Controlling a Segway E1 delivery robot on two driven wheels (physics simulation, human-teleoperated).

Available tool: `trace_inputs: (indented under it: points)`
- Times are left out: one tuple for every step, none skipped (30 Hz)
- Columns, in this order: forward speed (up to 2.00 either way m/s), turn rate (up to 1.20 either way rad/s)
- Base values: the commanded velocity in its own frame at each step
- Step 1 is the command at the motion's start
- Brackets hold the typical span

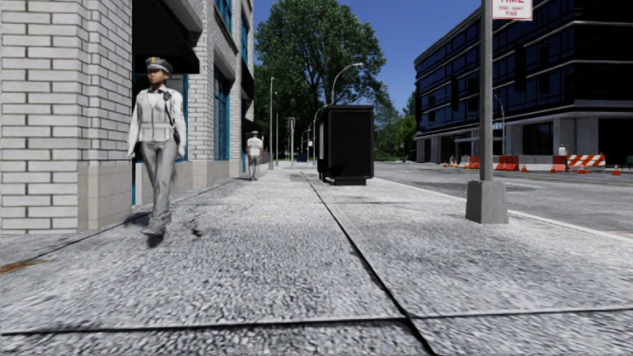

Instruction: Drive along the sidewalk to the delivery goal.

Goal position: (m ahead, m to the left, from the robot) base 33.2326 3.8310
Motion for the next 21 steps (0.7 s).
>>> trace_inputs:
  points:
    - [2.00, 0.00]
    - [2.00, 0.00]
    - [2.00, 0.00]
    - [2.00, 0.00]
    - [2.00, 0.00]
    - [2.00, 0.00]
    - [2.00, 0.00]
    - [2.00, 0.00]
    - [2.00, 0.00]
    - [2.00, 0.00]
    - [2.00, 0.00]
    - [2.00, 0.00]
    - [2.00, 0.00]
    - [2.00, 0.00]
    - [2.00, 0.00]
    - [2.00, 0.00]
    - [2.00, 0.00]
    - [2.00, 0.00]
    - [2.00, 0.46]
    - [2.00, 0.63]
    - [2.00, 0.67]
